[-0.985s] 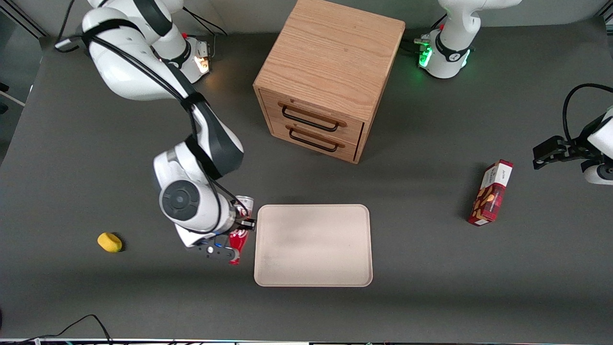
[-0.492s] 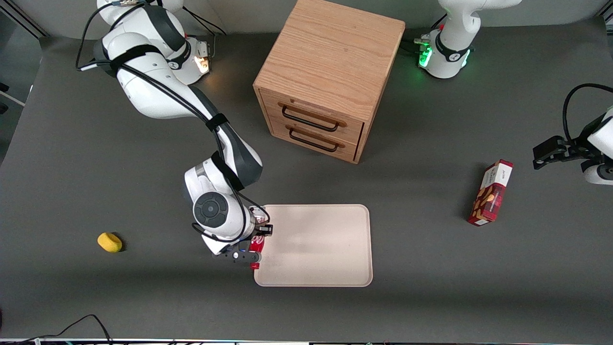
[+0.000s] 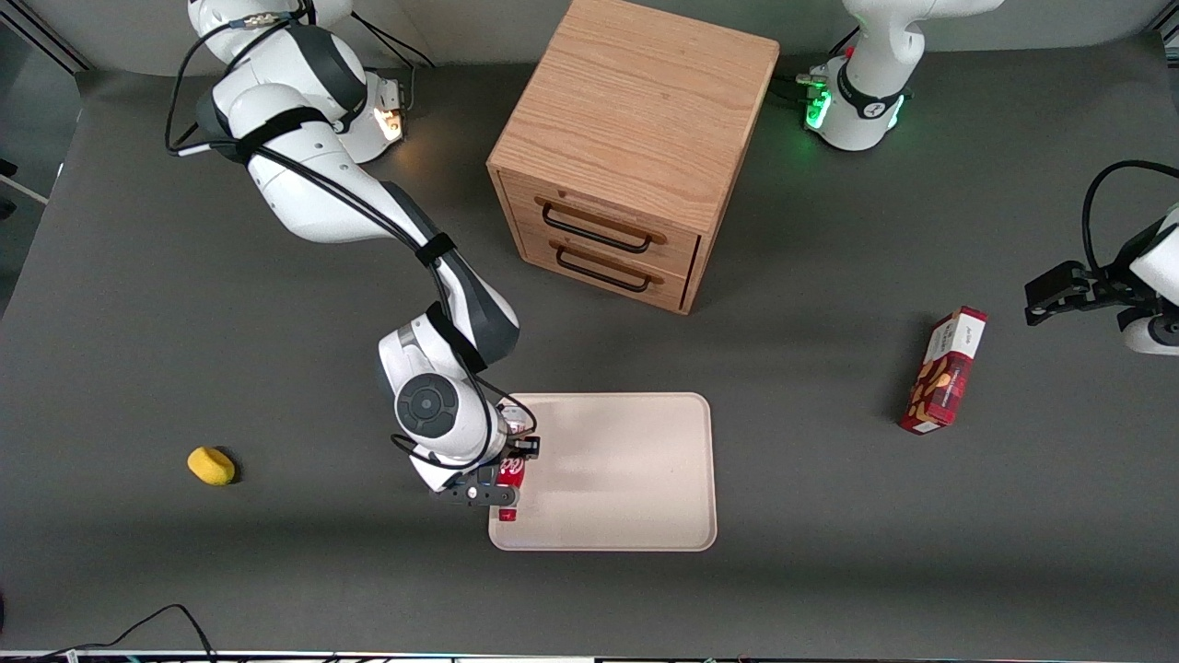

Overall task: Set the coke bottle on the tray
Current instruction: 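Carry the upright bottle over the cream tray with the right gripper, then lower the bottle onto the tray and open the right gripper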

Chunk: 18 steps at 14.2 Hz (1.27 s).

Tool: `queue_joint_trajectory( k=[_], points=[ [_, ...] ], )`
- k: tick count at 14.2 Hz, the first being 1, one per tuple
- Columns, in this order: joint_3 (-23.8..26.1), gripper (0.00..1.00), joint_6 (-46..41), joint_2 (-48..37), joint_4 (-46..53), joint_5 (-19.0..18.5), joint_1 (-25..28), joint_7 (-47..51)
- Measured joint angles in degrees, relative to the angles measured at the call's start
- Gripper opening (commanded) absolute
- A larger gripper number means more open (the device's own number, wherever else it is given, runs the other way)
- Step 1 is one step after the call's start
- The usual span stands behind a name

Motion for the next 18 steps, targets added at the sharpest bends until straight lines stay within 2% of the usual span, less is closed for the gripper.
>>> queue_joint_trajectory(
  k=[7, 8, 9, 10, 11, 12, 13, 14, 18],
  points=[
    [-0.1, 0.00, 1.0, 1.2, 0.0, -0.1, 0.0, -0.3],
    [-0.2, 0.03, 1.1, 1.3, 0.0, -0.1, 0.0, -0.3],
    [-0.2, 0.22, 1.1, 1.3, 0.0, -0.1, 0.0, -0.3],
    [-0.2, 0.30, 1.1, 1.4, 0.0, -0.1, 0.0, -0.3],
    [-0.2, 0.42, 1.1, 1.4, 0.0, -0.1, 0.0, -0.3],
    [-0.2, 0.67, 1.1, 1.4, 0.0, -0.1, 0.0, -0.3],
    [-0.2, 0.74, 1.2, 1.4, 0.0, -0.1, 0.0, -0.3],
    [-0.2, 1.00, 1.2, 1.4, 0.0, -0.1, 0.0, -0.3],
    [-0.2, 1.00, 1.6, 1.4, 0.0, -0.1, 0.0, -0.3]
  ],
)
